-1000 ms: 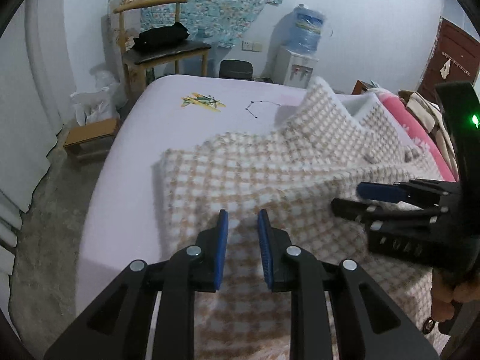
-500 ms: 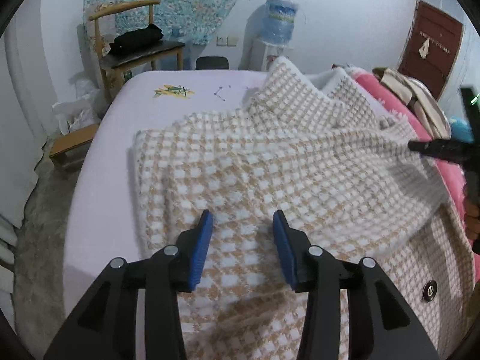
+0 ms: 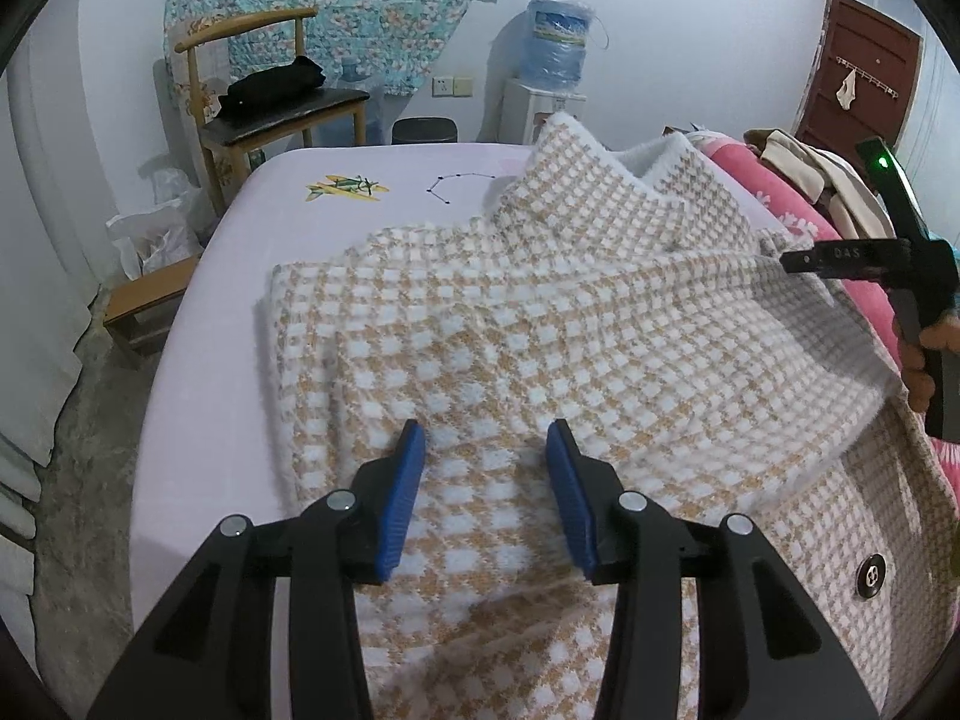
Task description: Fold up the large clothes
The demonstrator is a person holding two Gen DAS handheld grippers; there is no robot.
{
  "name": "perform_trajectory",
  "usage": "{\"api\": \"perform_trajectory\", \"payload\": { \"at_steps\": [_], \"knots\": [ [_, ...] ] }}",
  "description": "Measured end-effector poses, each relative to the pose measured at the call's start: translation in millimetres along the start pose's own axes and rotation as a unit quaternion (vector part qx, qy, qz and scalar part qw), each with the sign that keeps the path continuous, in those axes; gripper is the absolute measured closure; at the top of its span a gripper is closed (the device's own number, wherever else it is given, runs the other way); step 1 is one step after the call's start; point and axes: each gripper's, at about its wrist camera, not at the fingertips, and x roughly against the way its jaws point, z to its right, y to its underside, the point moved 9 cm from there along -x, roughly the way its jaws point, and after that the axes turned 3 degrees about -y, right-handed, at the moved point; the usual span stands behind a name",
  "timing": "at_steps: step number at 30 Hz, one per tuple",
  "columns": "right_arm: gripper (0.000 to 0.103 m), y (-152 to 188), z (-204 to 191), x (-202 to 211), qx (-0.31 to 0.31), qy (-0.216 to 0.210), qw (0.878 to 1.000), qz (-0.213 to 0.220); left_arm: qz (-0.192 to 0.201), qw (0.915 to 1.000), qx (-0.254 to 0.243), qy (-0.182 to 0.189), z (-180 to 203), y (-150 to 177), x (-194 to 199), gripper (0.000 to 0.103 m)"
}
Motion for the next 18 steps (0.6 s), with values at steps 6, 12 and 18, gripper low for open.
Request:
{"api": "perform_trajectory", "payload": {
  "at_steps": [6, 12, 18],
  "knots": [
    [0.042, -19, 5, 17, -0.026, -0.019, 0.999, 0.02, 0.0, 1.0, 0.002, 0.003, 0, 1, 0, 0.061],
    [0.04, 3, -27, 82, 0.029, -0.074, 0.995, 0.06, 0.001, 1.0, 0.002, 0.001, 0, 0, 0, 0.061],
    [0.04, 79, -67, 66, 0.101, -0.077, 0.992, 0.001, 0.001, 1.0, 0.004, 0.002, 0, 1, 0, 0.061]
  ]
}}
